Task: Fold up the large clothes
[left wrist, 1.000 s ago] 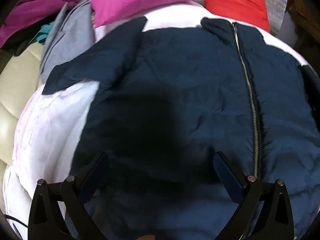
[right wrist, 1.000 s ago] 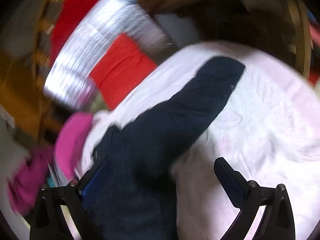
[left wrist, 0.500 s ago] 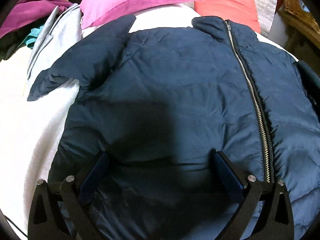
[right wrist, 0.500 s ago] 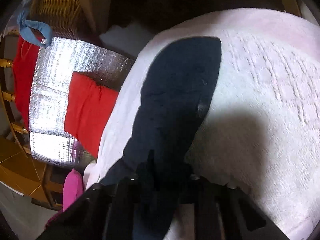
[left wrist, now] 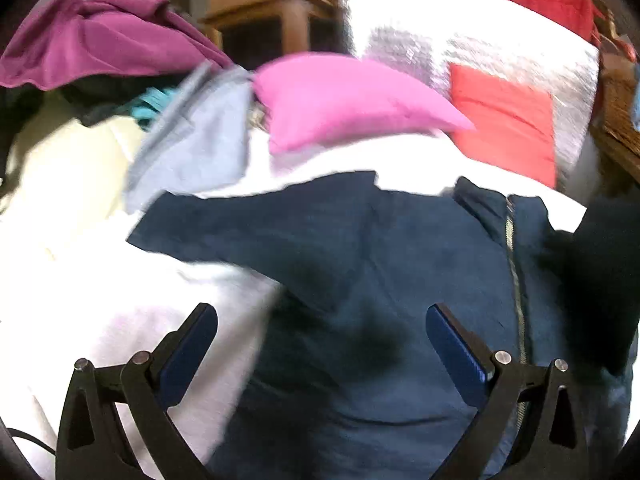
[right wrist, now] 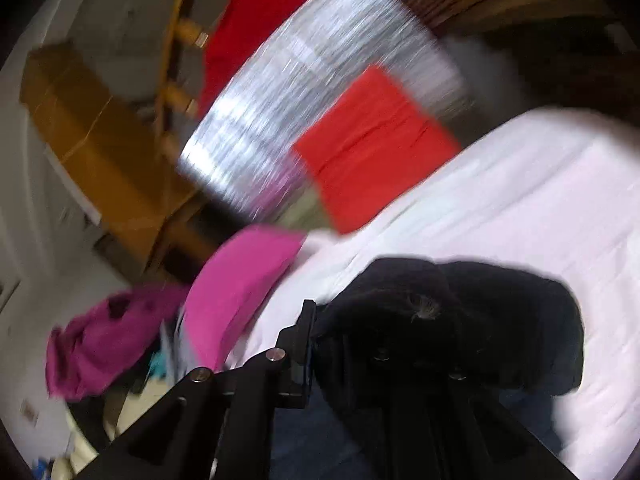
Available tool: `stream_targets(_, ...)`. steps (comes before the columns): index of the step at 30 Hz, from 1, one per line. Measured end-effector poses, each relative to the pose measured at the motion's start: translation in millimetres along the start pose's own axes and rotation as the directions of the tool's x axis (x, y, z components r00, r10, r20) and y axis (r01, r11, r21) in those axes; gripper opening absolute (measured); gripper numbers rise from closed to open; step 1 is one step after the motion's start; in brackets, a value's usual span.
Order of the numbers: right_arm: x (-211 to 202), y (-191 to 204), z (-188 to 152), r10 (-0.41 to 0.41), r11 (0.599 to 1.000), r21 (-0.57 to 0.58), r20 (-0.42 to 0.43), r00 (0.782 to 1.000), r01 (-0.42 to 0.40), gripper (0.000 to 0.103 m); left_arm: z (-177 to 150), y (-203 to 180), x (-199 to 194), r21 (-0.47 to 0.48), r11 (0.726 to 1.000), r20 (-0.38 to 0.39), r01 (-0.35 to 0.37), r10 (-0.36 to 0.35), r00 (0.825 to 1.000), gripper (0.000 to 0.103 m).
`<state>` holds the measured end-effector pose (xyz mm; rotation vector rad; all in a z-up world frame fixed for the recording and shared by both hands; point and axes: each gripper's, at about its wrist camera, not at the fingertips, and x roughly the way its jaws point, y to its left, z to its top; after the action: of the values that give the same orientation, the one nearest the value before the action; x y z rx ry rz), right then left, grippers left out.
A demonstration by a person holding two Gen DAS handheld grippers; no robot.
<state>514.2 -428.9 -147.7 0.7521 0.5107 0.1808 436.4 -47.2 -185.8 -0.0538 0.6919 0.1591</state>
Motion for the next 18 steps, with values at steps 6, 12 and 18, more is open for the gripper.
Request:
stream_targets(6, 80.7, 21.9, -94.4, 0.031, 0.994, 0.107, -0.228, 0.973, -0.006, 0.033, 4.1, 18.8, 14.4, -0.054, 0.998, -0.018, 0.017, -0.018, 1.0, 0.103)
stream_targets(12, 78.3, 10.6, -123.0, 0.126, 0.965, 0.26, -0.323, 0.938, -0.04, 0.077, 2.8, 5.1, 11.0, 0.005, 0.996, 0.02, 0.093, -0.093, 0.995, 0.103)
stream_targets(18, -11.6, -23.3, -80.0, 0.124, 0.959, 0.267, -0.099, 0.987, -0.094, 0.079, 2.0, -31.6, -3.4, 0.041, 0.964, 0.008, 0.264, -0.264, 0.964, 0.103)
